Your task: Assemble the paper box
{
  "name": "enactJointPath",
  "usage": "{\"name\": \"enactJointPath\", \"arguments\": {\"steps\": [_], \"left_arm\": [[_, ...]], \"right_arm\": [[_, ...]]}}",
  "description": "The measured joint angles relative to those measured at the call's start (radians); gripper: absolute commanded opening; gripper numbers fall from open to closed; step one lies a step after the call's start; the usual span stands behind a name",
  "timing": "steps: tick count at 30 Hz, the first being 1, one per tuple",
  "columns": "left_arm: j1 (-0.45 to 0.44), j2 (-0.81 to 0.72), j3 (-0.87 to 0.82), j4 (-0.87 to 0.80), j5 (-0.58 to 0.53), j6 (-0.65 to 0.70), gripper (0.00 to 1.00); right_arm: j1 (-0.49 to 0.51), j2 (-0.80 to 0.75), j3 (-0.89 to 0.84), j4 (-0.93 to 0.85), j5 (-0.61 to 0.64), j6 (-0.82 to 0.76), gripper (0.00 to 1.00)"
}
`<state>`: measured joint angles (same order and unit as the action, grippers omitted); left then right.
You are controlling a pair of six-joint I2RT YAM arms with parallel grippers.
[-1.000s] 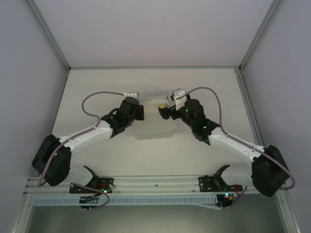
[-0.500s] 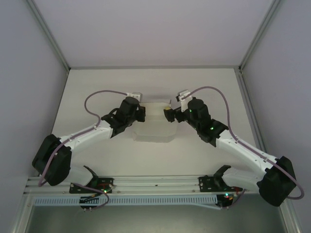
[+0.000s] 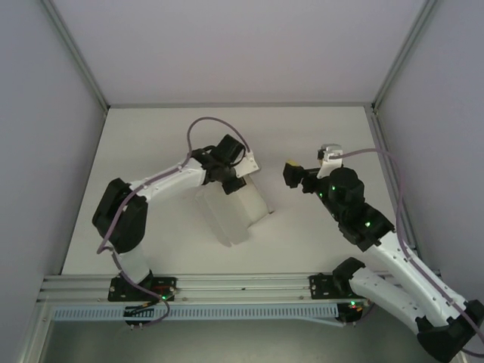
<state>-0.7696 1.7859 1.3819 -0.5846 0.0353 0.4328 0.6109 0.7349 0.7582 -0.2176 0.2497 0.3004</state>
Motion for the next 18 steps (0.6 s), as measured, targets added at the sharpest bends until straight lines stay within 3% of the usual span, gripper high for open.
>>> {"name": "enactJointPath", "arguments": {"steps": [7, 10, 11, 15, 18], "left_arm": [[-0.074, 0.230, 0.259, -0.262, -0.212, 0.233, 0.01], [-0.119, 0.311, 0.282, -0.295, -0.303, 0.303, 0.04], [-0.131, 0.330, 0.282, -0.302, -0.325, 0.324, 0.08], [-0.171, 0.399, 0.322, -0.322, -0.384, 0.389, 0.41], [-0.180, 0.430, 0.370, -0.318, -0.406, 0.398, 0.54]], "right_arm": [[-0.059, -0.082, -0.026, -0.183, 0.068, 0.042, 1.00], [-0.078, -0.117, -0.047, -0.203, 0.074, 0.049, 1.00], [-0.084, -0.124, -0.053, -0.208, 0.074, 0.050, 1.00], [-0.105, -0.122, -0.063, -0.225, 0.072, 0.052, 1.00], [-0.117, -0.109, -0.064, -0.230, 0.068, 0.052, 1.00]]}}
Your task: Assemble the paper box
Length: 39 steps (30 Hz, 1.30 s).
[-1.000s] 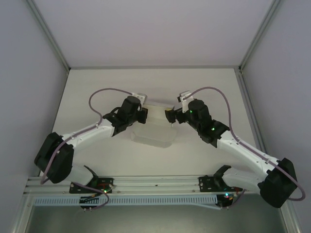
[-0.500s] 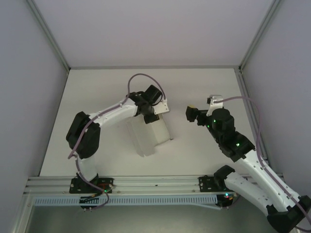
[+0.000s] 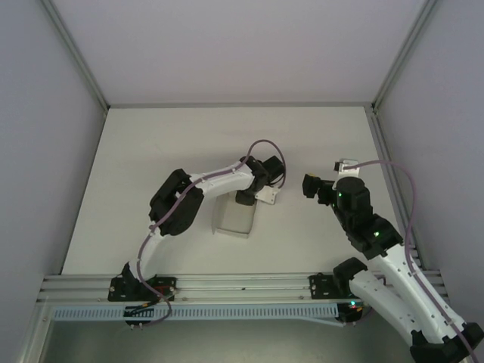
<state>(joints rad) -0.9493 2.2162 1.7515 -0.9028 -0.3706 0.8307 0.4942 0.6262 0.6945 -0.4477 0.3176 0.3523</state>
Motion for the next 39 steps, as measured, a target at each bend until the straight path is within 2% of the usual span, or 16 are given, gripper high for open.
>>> {"name": "enactJointPath", "arguments": {"steps": [2, 7, 8, 9, 13, 16, 18, 20, 23, 26, 31, 36, 39], "left_arm": [[0.000, 0.005, 0.029, -0.001, -0.005, -0.001, 0.57], [0.000, -0.020, 0.071, -0.007, 0.027, -0.005, 0.71], [0.000, -0.038, 0.068, -0.004, 0.043, -0.009, 0.88], [0.000, -0.061, 0.060, 0.004, 0.060, -0.016, 1.00], [0.005, -0.235, -0.027, 0.082, 0.137, -0.046, 1.00], [0.016, -0.404, -0.117, 0.200, 0.174, -0.131, 1.00], [0.043, -0.517, -0.180, 0.307, 0.183, -0.248, 1.00], [0.087, -0.610, -0.216, 0.387, 0.179, -0.419, 1.00], [0.166, -0.727, -0.272, 0.478, 0.169, -0.678, 1.00], [0.268, -0.887, -0.434, 0.549, 0.159, -0.915, 1.00], [0.433, -1.062, -0.692, 0.564, 0.138, -1.165, 1.00], [0.462, -1.069, -0.828, 0.516, 0.137, -1.270, 1.00], [0.463, -1.065, -0.855, 0.497, 0.137, -1.295, 1.00]], "right_arm": [[-0.007, 0.011, 0.000, 0.000, -0.010, 0.000, 1.00], [-0.014, 0.035, 0.000, 0.000, -0.055, -0.004, 1.00], [-0.015, 0.036, 0.000, 0.001, -0.064, -0.005, 1.00], [-0.017, 0.036, 0.000, 0.001, -0.073, -0.009, 1.00], [-0.019, 0.038, 0.000, 0.010, -0.130, -0.031, 1.00], [-0.019, 0.059, 0.000, 0.031, -0.189, -0.048, 1.00], [-0.019, 0.098, 0.000, 0.051, -0.245, -0.068, 1.00], [-0.019, 0.173, 0.000, 0.093, -0.320, -0.091, 1.00], [-0.015, 0.342, 0.002, 0.175, -0.425, -0.124, 0.99], [0.014, 0.537, 0.027, 0.223, -0.492, -0.170, 0.98], [0.111, 0.840, 0.171, 0.249, -0.530, -0.272, 0.96], [0.159, 1.088, 0.335, 0.271, -0.562, -0.340, 0.84], [0.174, 1.192, 0.404, 0.267, -0.567, -0.367, 0.60]]}}
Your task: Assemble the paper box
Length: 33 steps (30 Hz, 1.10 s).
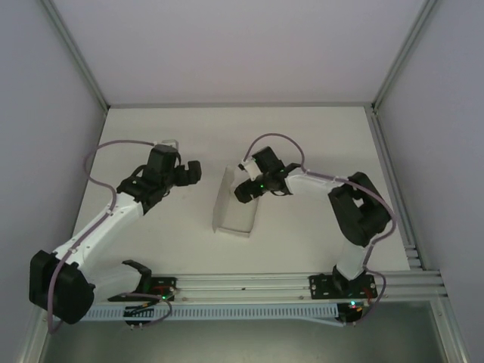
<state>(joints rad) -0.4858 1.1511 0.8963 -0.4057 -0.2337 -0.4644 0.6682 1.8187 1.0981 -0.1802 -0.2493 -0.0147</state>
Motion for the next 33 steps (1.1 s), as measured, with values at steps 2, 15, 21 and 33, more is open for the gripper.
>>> {"name": "enactJointPath", "arguments": {"steps": [2, 15, 21, 33], "left_arm": [[0.002, 0.005, 0.000, -0.002, 0.001, -0.008, 1.00], [0.011, 0.056, 0.029, 0.011, -0.008, -0.010, 1.00], [0.011, 0.057, 0.029, 0.039, -0.008, -0.016, 1.00], [0.011, 0.010, 0.011, 0.110, 0.088, 0.035, 1.00]], "right_arm": [[0.006, 0.045, 0.030, -0.005, 0.003, -0.010, 0.41], [0.050, -0.080, -0.102, 0.018, 0.373, 0.201, 0.03], [0.177, -0.109, -0.116, -0.064, 0.669, 0.455, 0.02], [0.255, -0.118, -0.190, -0.096, 0.789, 0.797, 0.34]]}}
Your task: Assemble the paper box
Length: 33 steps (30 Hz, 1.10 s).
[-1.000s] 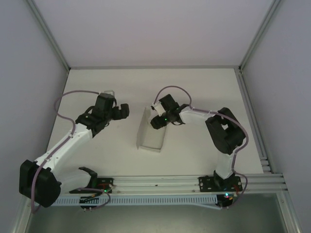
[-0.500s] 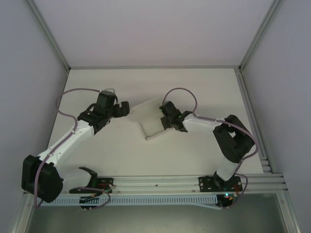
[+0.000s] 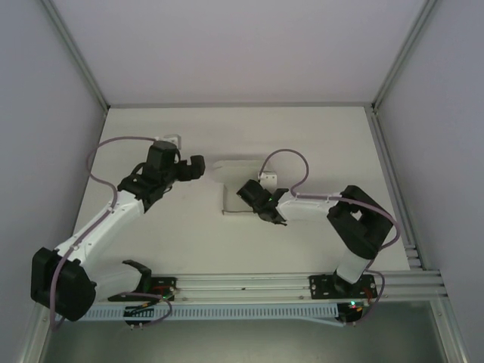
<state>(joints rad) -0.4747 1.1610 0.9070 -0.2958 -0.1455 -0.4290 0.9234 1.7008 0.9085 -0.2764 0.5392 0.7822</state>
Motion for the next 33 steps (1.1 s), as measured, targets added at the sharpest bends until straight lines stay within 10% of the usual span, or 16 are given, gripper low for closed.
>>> {"name": "enactJointPath", "arguments": {"steps": [10, 20, 33], "left_arm": [[0.000, 0.038, -0.006, 0.060, 0.211, 0.257, 1.00], [0.002, 0.330, 0.153, -0.002, 0.407, 0.546, 0.91], [-0.024, 0.438, 0.236, -0.108, 0.457, 0.705, 0.44]], "right_arm": [[-0.016, -0.203, 0.003, -0.016, 0.026, -0.206, 1.00], [-0.390, -0.396, -0.042, 0.150, -0.518, -0.772, 0.94], [-0.414, -0.209, 0.151, -0.051, -0.774, -1.043, 0.48]]}}
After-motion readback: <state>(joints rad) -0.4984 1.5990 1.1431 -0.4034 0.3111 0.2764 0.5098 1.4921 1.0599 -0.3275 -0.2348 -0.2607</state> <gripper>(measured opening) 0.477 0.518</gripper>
